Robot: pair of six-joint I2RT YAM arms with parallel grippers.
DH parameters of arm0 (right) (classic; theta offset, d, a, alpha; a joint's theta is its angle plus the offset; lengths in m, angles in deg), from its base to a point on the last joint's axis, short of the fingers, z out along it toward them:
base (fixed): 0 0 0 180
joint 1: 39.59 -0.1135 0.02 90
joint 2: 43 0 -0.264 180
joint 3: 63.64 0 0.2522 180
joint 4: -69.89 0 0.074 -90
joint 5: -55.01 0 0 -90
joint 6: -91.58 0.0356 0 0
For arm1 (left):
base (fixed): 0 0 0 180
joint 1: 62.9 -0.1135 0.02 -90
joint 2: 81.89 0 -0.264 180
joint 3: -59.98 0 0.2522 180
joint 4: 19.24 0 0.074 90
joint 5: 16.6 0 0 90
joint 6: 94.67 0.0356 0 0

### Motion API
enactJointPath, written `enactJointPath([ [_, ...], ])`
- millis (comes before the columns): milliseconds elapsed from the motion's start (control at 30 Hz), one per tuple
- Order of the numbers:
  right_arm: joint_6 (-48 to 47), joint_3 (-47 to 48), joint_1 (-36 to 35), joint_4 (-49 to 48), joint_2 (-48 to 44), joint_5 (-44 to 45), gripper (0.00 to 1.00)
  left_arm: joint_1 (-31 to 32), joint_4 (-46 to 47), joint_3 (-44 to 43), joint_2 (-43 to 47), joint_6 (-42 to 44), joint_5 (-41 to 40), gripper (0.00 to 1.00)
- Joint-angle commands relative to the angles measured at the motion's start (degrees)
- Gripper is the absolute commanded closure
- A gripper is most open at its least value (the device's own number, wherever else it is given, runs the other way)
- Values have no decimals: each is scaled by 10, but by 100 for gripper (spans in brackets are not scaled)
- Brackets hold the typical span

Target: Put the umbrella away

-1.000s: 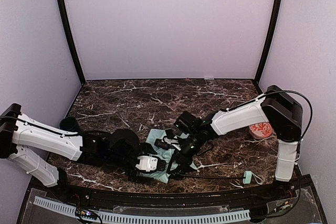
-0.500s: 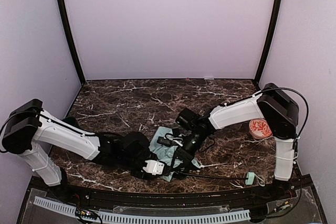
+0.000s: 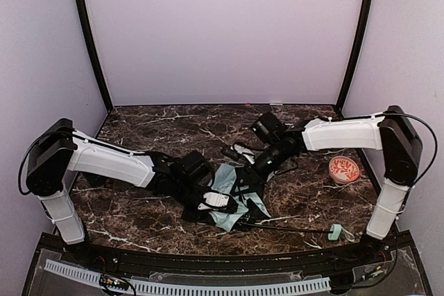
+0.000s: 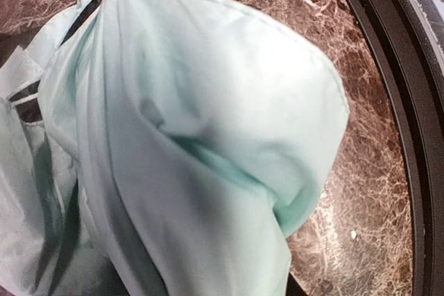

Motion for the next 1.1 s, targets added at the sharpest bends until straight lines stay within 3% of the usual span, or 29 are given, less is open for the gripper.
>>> enactJointPath([
  [0, 18, -41, 12, -44, -104, 75, 35, -2, -175, -24, -48, -43, 65, 89],
  [167, 73, -164, -8, -163, -196, 194, 36, -22, -243, -73, -91, -77, 105, 91],
  [267, 14, -220, -98, -230, -245, 334, 36, -28, -291, -111, -124, -89, 116, 94],
  [367, -34, -283, -166, -314, -274, 393, 37, -37, -327, -137, -149, -106, 129, 96],
  [567, -92, -342, -244, -393, -285, 444, 40, -62, -367, -165, -177, -126, 168, 97],
  [767, -109, -371, -262, -392, -337, 466, 41, -67, -377, -185, -188, -131, 175, 98],
  [933, -166, -329, -293, -406, -267, 463, 29, -68, -393, -216, -201, -138, 175, 97],
  [1067, -204, -297, -296, -386, -207, 469, 28, -68, -395, -221, -205, -137, 180, 97],
])
